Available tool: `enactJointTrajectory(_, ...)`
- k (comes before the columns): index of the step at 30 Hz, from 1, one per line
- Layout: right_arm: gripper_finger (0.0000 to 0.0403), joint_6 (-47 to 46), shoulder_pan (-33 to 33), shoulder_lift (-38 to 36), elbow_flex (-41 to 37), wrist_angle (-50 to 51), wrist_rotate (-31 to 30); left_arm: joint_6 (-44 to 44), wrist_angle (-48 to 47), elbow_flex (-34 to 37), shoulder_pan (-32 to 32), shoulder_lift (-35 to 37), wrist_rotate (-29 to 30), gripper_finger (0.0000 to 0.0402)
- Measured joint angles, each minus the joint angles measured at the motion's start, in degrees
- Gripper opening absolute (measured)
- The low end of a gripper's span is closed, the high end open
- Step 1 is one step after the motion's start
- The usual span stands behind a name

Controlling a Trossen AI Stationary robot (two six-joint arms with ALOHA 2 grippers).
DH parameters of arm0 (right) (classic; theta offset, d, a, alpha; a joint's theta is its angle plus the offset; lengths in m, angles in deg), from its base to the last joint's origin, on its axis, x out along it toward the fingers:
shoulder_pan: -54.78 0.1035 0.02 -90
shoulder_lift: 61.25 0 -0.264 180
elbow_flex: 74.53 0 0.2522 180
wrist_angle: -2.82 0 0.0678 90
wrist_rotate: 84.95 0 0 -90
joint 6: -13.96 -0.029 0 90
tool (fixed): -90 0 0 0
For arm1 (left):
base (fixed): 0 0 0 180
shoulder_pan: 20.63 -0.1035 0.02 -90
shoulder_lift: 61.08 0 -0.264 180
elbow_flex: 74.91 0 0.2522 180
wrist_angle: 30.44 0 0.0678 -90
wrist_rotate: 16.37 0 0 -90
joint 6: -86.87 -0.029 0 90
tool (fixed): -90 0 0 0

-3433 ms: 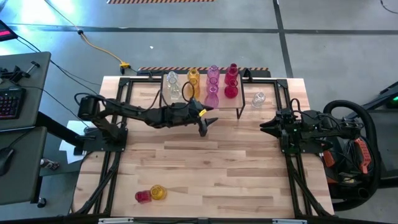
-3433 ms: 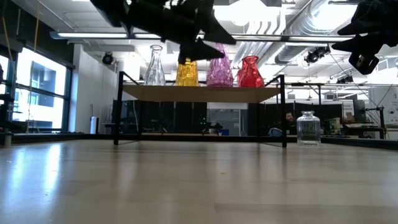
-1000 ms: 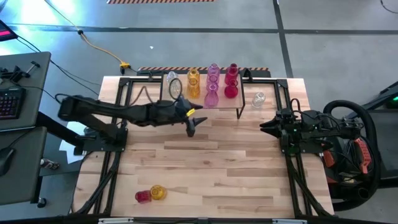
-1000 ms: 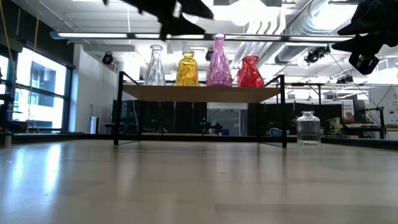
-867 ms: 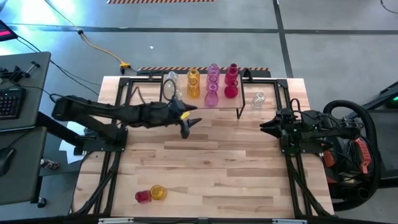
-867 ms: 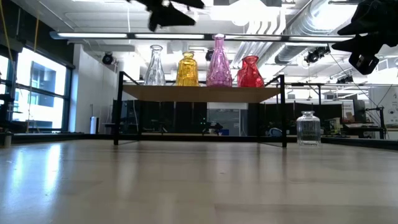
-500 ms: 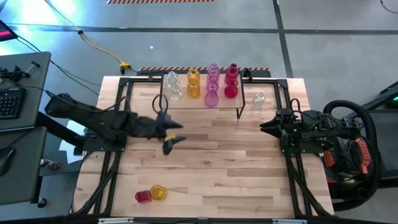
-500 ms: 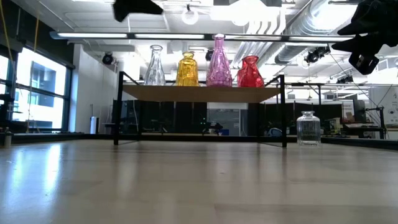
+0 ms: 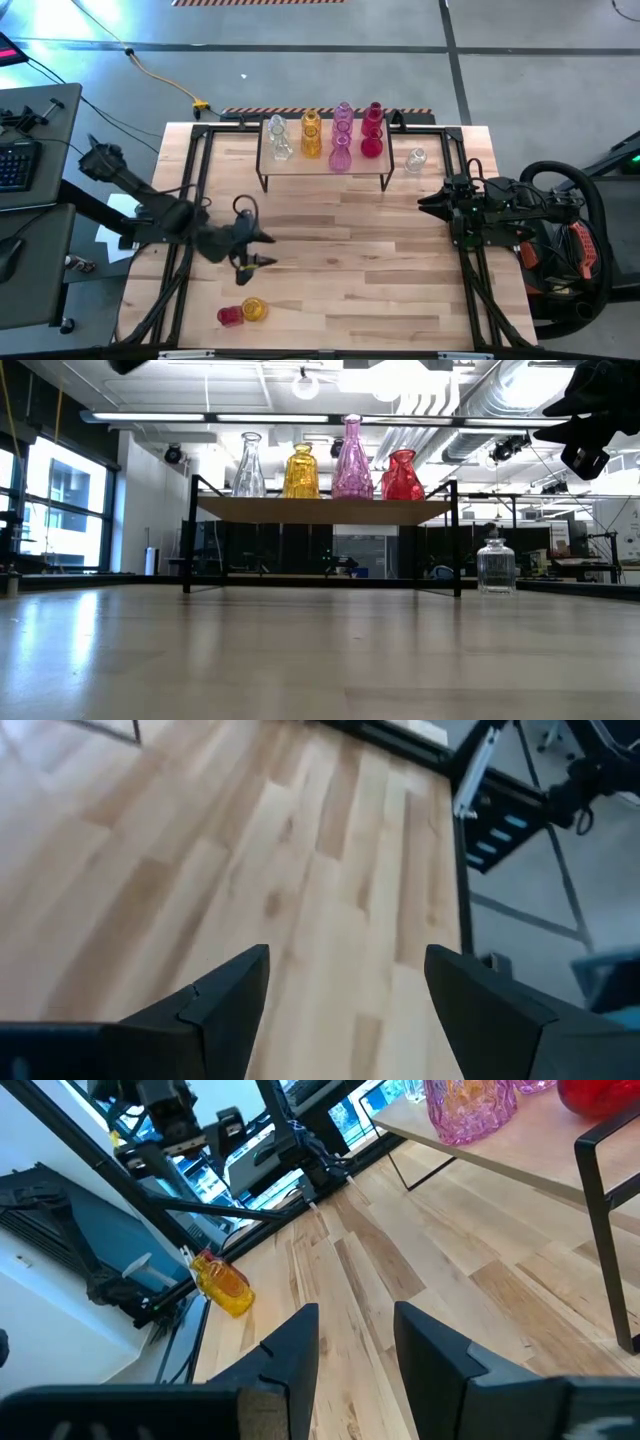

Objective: Sort vases onto shelf
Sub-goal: Put the yellow vase aligned with the other yellow vases on the shelf

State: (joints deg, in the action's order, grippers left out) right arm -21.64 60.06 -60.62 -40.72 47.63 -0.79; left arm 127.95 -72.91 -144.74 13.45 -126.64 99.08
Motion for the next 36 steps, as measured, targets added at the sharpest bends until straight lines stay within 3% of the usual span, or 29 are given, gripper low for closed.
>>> enactJointTrajectory(9,0.0114,0.0,0.0,0.0,0.0,0.02,0.0,12.38,-1.68,0.01,8.79,-1.86,2.95,0.0259)
enactJointTrajectory(18,0.0114,0.0,0.02,0.0,0.0,0.02,0.0,20.22,-0.06,-1.7,9.81,-3.49,3.25,0.0259)
enactJointTrajectory(27,0.0114,0.0,0.0,0.0,0.0,0.01,0.0,22.4,-12.45,-7.89,9.79,-6.16,-8.04,0.0259)
enactJointTrajectory(33,0.0114,0.01,0.0,0.0,0.0,-0.01,-0.01,25.2,-15.78,-10.44,10.26,-6.16,-15.02,0.0259)
enactJointTrajectory(36,0.0114,0.0,0.0,0.0,0.0,-0.01,0.0,28.11,-18.52,-10.49,11.11,-6.18,-15.73,0.0259)
